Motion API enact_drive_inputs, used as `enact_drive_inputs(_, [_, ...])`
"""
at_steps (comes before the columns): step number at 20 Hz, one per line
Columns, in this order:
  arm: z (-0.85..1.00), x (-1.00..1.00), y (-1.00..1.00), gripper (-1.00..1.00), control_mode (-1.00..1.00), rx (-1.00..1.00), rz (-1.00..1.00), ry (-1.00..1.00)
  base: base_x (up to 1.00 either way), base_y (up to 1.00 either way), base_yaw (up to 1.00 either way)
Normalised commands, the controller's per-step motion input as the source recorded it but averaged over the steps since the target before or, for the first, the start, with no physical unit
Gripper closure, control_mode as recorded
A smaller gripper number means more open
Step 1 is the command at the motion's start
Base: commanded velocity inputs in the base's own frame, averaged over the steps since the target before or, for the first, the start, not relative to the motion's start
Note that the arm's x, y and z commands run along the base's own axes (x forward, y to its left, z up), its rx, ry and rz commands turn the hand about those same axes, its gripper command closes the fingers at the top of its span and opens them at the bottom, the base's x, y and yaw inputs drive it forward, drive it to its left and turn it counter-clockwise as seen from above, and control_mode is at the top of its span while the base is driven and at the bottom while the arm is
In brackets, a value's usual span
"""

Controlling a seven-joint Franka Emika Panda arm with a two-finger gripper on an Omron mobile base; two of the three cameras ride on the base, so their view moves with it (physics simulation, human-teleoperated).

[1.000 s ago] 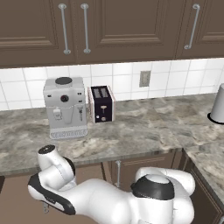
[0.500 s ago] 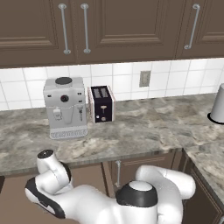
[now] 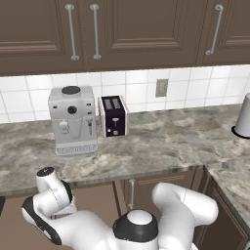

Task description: Take the tongs from the drawer on the left and place them on the dining counter next to the tray containing the hot dog.

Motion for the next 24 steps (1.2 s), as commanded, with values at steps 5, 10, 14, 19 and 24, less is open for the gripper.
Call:
enact_drive_inputs(5, [-0.30,0.23,0.19,-1.00,-1.00,0.00,0.00,0.00,0.00,0.00,0.00])
enact_drive_inputs(10, [-0.37,0.20,0.23,-1.00,-1.00,0.00,0.00,0.00,0.00,0.00,0.00])
enact_drive_inputs(14, [-0.28,0.13,0.17,-1.00,-1.00,0.00,0.00,0.00,0.00,0.00,0.00])
enact_drive_inputs(19, [-0.23,0.11,0.11,-1.00,-1.00,0.00,0.00,0.00,0.00,0.00,0.00])
enact_drive_inputs(24, [-0.17,0.09,0.02,-1.00,-1.00,0.00,0.00,0.00,0.00,0.00,0.00])
